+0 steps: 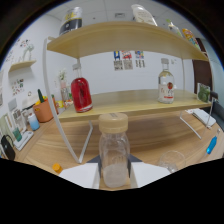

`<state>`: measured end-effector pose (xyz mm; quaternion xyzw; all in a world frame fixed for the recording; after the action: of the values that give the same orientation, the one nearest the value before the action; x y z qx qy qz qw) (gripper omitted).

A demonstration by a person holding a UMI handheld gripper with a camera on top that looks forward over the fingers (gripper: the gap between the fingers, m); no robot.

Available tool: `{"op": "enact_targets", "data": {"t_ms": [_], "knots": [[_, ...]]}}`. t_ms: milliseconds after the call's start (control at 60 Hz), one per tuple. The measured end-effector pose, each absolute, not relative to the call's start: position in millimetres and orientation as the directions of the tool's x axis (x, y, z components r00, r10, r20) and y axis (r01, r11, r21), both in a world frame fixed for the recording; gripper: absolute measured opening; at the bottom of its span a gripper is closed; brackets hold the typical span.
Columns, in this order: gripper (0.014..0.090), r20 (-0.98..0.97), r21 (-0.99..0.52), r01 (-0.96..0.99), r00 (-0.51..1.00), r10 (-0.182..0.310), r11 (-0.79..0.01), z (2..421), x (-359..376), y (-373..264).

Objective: Make me a cup of Mount Fuji.

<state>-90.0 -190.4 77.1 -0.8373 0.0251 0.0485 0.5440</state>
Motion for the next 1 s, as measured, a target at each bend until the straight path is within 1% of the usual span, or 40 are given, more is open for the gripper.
{"op": "enact_targets", "data": {"t_ms": [100,267,350,483,600,717,850,917,933,950,1000], "knots": [[0.0411,-0.072,-0.899,-0.055,0.997,0.023,-0.435,62,-93,-190],[0.0414,-0.041,-0.884,-0.021,0.999,0.032,-0.467,49,-90,-194],[0.0419,-0.036,-0.887,-0.014,0.999,0.04,-0.461,49,-90,-195],[0.0427,-0.032,-0.893,-0.011,0.999,0.037,-0.451,50,-90,-204],[0.0437,-0.027,-0.903,-0.002,0.998,0.051,-0.43,51,-92,-215],[0.0451,-0.025,-0.897,0.008,0.997,0.068,-0.441,49,-96,-223],[0.061,-0.047,-0.891,0.0,0.995,0.092,-0.455,57,-97,-232],[0.0812,-0.062,-0.882,-0.008,0.993,0.1,-0.471,64,-96,-238],[0.0845,-0.066,-0.88,-0.01,0.993,0.101,-0.475,67,-96,-241],[0.0864,-0.069,-0.878,-0.012,0.992,0.102,-0.478,69,-95,-243],[0.0853,-0.077,-0.88,-0.013,0.99,0.115,-0.475,81,-95,-249]]}}
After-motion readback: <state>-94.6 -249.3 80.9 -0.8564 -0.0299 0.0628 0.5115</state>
